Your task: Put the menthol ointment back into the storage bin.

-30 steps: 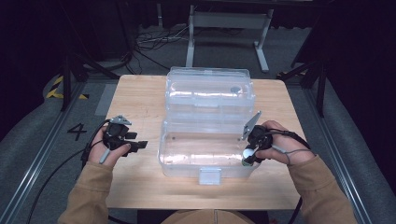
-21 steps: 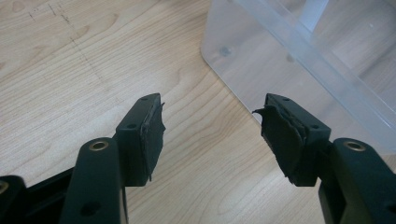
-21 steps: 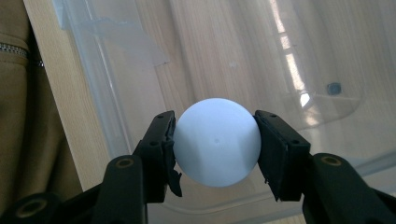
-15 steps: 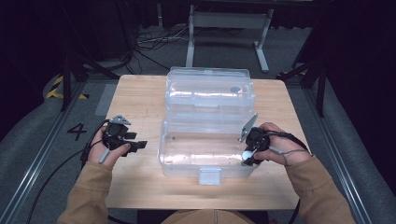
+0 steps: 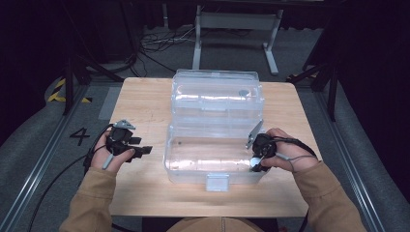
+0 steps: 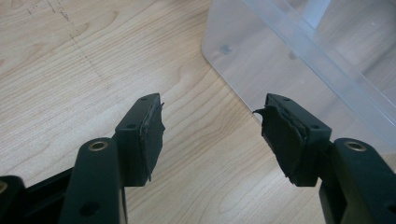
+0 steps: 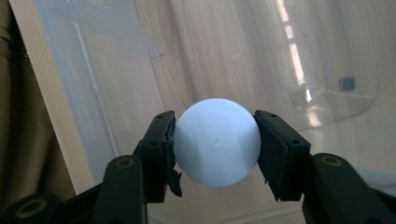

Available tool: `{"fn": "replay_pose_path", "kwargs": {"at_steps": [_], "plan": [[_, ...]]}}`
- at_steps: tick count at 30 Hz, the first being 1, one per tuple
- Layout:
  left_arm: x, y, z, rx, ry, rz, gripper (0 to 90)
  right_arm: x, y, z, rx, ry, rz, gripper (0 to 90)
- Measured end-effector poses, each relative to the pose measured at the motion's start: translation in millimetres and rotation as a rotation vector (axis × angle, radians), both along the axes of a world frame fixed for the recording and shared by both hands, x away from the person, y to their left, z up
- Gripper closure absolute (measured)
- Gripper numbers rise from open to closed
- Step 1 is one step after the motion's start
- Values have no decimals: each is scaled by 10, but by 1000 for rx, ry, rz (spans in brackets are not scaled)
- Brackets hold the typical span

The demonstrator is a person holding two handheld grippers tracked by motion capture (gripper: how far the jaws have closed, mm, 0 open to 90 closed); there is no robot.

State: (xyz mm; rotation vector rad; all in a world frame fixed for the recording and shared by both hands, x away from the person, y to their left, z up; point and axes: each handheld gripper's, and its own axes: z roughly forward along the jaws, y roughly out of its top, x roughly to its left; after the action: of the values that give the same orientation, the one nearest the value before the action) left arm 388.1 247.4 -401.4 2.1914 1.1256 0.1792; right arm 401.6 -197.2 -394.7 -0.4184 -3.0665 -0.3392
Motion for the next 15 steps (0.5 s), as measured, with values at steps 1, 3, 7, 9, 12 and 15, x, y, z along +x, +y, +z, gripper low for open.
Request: {"fn": "replay_pose_path", "kwargs": {"at_steps": [1, 3, 7, 9, 12, 15], "plan": [[-1, 0, 0, -1, 0, 2, 390, 0, 3, -4, -1, 1, -1, 503], [0, 3, 2, 0, 1, 0, 391, 0, 6, -7, -8, 1, 3, 504], [2, 2, 0, 5, 4, -6, 390, -1, 9, -18, -20, 0, 6, 503], [4, 2, -2, 5, 3, -6, 390, 0, 9, -28, -27, 0, 9, 503], [7, 3, -3, 7, 2, -8, 390, 1, 11, -32, -33, -1, 11, 503], [7, 4, -1, 8, 4, -10, 390, -2, 22, -36, -39, 2, 7, 503]]}}
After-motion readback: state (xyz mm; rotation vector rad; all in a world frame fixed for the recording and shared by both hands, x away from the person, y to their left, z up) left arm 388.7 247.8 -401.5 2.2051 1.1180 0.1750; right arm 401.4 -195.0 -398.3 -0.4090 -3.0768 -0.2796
